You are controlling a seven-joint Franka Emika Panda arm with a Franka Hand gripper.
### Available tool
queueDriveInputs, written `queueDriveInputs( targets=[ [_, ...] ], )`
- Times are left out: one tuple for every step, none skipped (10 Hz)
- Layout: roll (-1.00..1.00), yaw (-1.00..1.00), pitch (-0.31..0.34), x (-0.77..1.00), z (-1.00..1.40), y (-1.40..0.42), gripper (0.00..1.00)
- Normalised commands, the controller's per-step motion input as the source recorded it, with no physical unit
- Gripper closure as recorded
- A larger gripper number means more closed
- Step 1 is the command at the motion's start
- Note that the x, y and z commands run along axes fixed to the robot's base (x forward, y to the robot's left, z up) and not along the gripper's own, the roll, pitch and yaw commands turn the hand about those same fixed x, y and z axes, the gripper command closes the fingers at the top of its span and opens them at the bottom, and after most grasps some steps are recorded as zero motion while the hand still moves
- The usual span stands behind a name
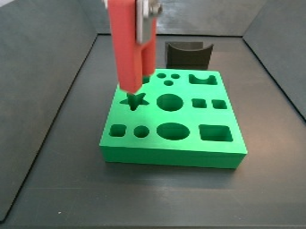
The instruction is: Insert the square-circle object.
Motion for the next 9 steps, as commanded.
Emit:
queueDriveInputs(
  targets=[
    [0.00, -0.91, 0.073, 0.00, -0.43, -0.14, 1.00],
    [0.04, -1.00, 0.051, 0.00, -0.46, -0.07, 1.00],
    [0.05, -1.00, 0.014, 0.00, -0.48, -0.01, 1.00],
    [0.02, -1.00, 0.000, 0.00, -0.41, 0.00, 1.00],
    [0.00, -1.00, 0.000, 0.00, -0.25, -0.02, 1.00],
    [-0.02, -1.00, 0.009, 0.00, -0.11, -0.04, 1.00],
    [-0.08, -1.00, 0.017, 0.02, -0.03, 0.00, 1.00],
    [-0.06, -1.00, 0.011, 0.01, -0.06, 0.00, 1.00],
    [-0.02, -1.00, 0.000, 0.00, -0.17, 0.00, 1.00]
  ],
)
